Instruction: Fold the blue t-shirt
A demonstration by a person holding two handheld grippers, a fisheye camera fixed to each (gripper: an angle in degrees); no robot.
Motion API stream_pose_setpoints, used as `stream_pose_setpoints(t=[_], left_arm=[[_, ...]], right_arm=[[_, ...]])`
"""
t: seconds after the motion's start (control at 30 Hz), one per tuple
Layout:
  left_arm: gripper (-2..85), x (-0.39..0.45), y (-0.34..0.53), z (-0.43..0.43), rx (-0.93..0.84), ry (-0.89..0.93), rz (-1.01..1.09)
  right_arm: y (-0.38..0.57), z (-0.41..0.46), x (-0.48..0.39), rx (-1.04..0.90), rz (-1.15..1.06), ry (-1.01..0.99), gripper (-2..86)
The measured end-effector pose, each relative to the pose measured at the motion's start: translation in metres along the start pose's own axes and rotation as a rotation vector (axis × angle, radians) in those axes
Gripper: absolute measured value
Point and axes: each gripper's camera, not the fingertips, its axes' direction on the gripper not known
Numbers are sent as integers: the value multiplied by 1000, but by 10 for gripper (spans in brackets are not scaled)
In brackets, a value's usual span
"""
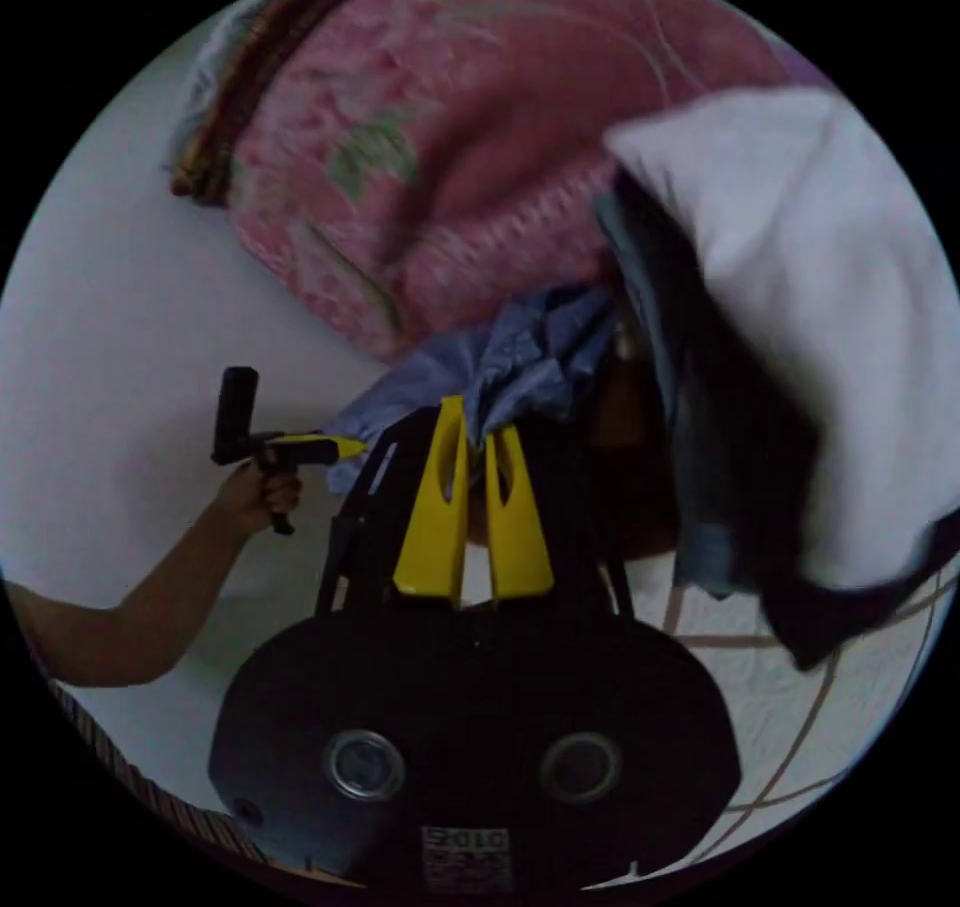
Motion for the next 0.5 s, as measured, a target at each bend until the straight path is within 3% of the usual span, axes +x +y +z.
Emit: stream_pose_setpoints(t=[0.1,0.23,0.5], left_arm=[[57,-28,14,57,-87,79,-207],[49,-19,29,67,52,194,-298],[14,80,36,59,100,-222,-217]], right_arm=[[23,37,-10,-161,48,129,39],[41,30,-57,-170,-11,159,34],[82,-15,-152,-191,-77,290,40]])
